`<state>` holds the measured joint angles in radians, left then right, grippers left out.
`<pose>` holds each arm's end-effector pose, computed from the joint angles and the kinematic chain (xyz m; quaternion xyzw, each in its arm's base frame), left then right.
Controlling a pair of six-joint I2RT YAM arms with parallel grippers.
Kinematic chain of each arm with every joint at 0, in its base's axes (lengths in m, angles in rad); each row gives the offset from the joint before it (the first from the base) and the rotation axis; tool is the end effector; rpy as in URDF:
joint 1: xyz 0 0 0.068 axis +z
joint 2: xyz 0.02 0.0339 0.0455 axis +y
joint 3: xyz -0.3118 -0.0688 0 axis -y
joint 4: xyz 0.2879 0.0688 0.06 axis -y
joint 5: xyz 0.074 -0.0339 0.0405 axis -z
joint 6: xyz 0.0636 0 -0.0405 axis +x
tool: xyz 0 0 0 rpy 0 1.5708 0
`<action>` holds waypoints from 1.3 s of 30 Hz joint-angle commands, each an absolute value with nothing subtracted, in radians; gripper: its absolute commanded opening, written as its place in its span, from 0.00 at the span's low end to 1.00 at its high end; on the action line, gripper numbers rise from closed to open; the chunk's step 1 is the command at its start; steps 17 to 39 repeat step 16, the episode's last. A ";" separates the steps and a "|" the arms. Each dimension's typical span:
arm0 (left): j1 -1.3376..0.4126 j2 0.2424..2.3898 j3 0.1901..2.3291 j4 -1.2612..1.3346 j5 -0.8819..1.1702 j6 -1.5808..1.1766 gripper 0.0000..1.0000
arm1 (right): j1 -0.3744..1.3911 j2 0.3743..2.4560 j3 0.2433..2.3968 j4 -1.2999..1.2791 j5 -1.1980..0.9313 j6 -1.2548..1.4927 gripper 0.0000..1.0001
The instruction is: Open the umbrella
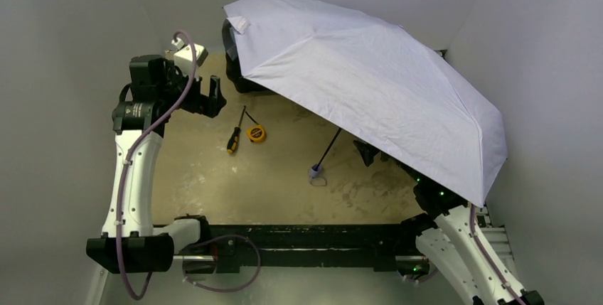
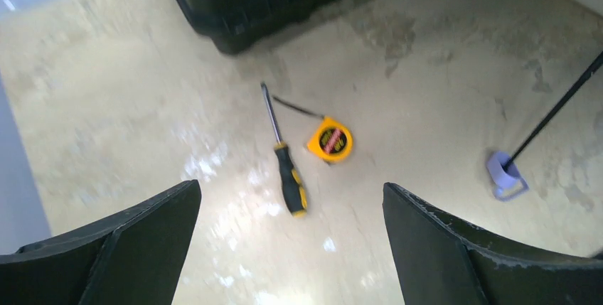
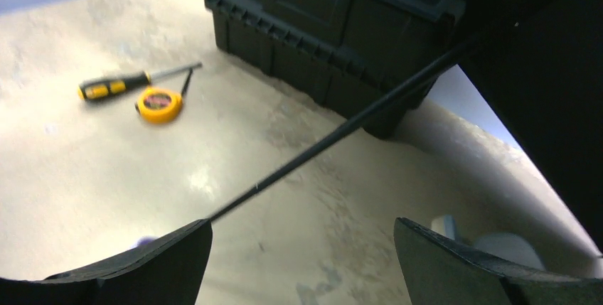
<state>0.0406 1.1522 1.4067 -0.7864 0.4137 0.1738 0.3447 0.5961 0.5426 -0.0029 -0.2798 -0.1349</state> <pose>0.2716 -0.0146 0.4619 0.1583 0.8409 -0.1253 0.5021 0.1706 0.0799 0.3255 -0.2640 0.6763 0.1720 0.6658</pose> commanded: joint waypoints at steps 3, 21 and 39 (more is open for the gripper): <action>0.077 1.127 1.355 -0.983 0.292 0.158 1.00 | 0.343 0.492 0.584 -0.313 -0.203 -0.508 0.99; 0.086 1.051 1.140 -0.846 0.065 0.212 1.00 | 0.344 0.477 0.541 -0.354 -0.107 -0.671 0.99; 0.086 1.051 1.140 -0.846 0.065 0.212 1.00 | 0.344 0.477 0.541 -0.354 -0.107 -0.671 0.99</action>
